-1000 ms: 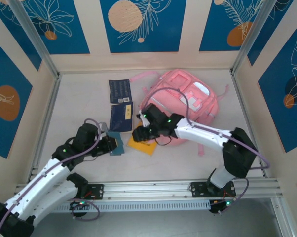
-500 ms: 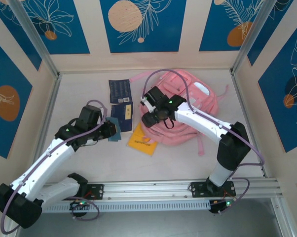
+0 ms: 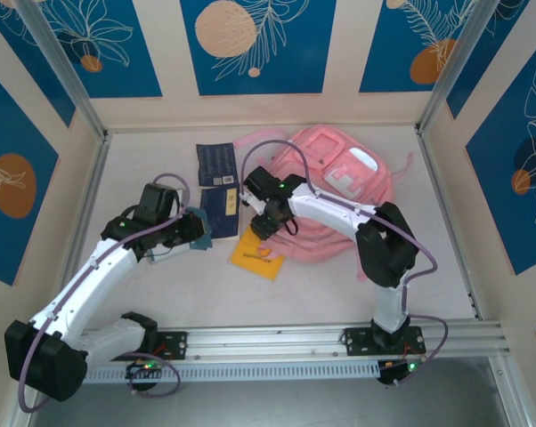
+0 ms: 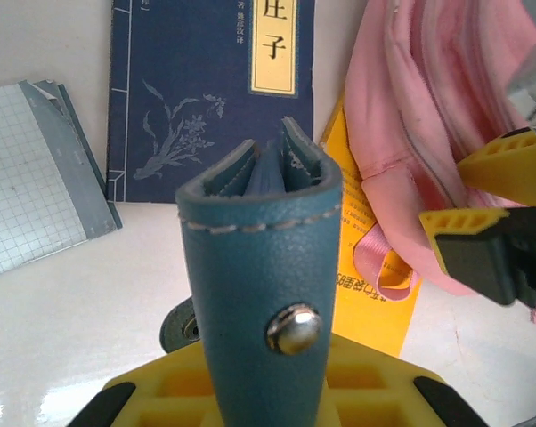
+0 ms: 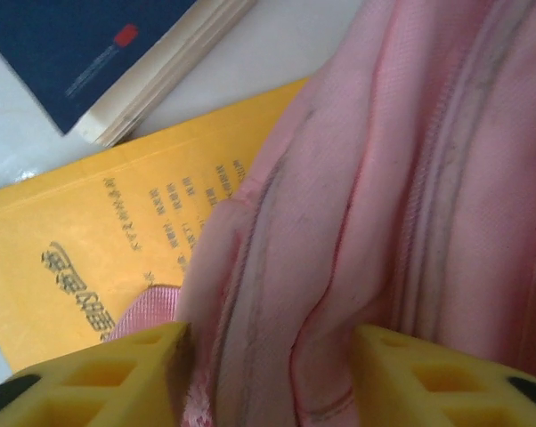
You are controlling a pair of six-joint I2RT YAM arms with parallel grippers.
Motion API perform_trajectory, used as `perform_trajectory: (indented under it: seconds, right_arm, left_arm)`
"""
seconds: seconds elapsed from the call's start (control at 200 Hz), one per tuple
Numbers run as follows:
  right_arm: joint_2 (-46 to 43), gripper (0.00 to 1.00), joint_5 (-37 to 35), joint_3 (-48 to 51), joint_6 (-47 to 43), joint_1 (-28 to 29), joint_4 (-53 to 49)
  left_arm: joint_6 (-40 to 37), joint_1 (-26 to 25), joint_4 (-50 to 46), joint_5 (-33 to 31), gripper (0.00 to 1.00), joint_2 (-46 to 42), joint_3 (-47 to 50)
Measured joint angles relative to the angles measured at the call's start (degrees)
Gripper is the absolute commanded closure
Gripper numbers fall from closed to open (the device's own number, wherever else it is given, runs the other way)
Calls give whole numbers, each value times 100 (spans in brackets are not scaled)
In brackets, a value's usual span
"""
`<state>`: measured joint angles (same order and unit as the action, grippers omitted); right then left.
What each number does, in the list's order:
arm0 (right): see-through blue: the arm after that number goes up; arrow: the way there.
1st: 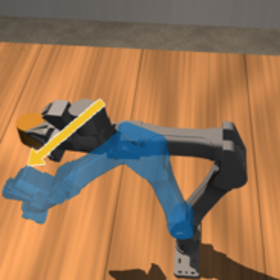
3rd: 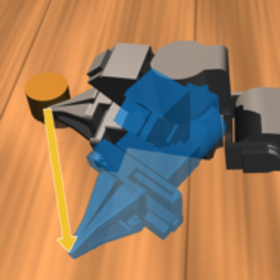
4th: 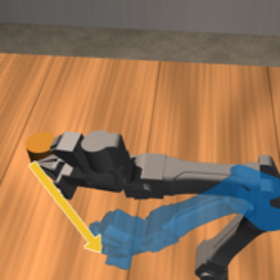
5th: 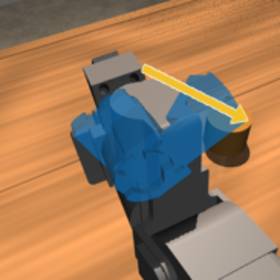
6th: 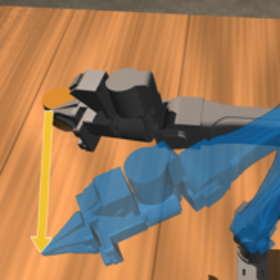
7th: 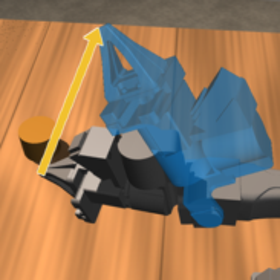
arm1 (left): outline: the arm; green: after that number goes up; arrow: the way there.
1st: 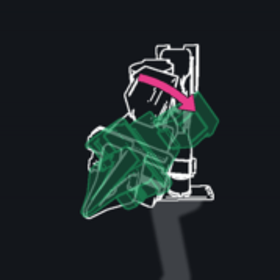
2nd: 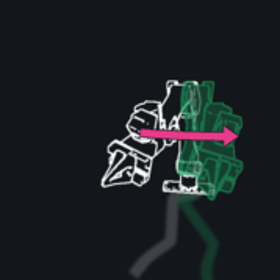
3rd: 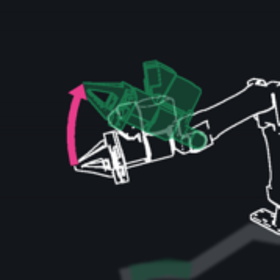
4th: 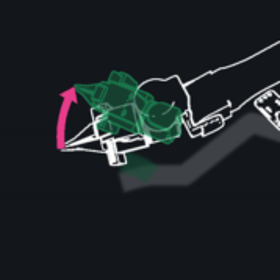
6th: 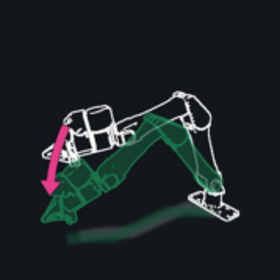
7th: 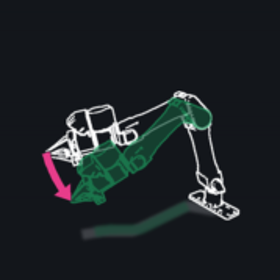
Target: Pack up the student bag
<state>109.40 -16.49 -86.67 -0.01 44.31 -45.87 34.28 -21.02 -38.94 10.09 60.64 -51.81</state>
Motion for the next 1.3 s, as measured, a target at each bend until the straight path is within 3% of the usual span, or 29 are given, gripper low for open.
perform_trajectory:
  seconds: [0.205, 0.465, 0.815, 1.3]
  right_arm:
    - [-20, 100, 234, -236, 192, -286, 2]
    - [-240, 100, 1108, -179, 535, -678, 33]
    - [-1051, 100, 2966, 577, 1541, -1631, 761]
    - [-761, 92, 3554, 931, 1919, -1613, 1163]
  left_arm:
    - [2, 33, 52, 125, 85, 35, 0]
    - [24, 55, 96, 286, 85, 42, 0]
    - [199, 66, 380, 664, 84, 186, 13]
    - [284, 66, 551, 859, 83, 177, 116]
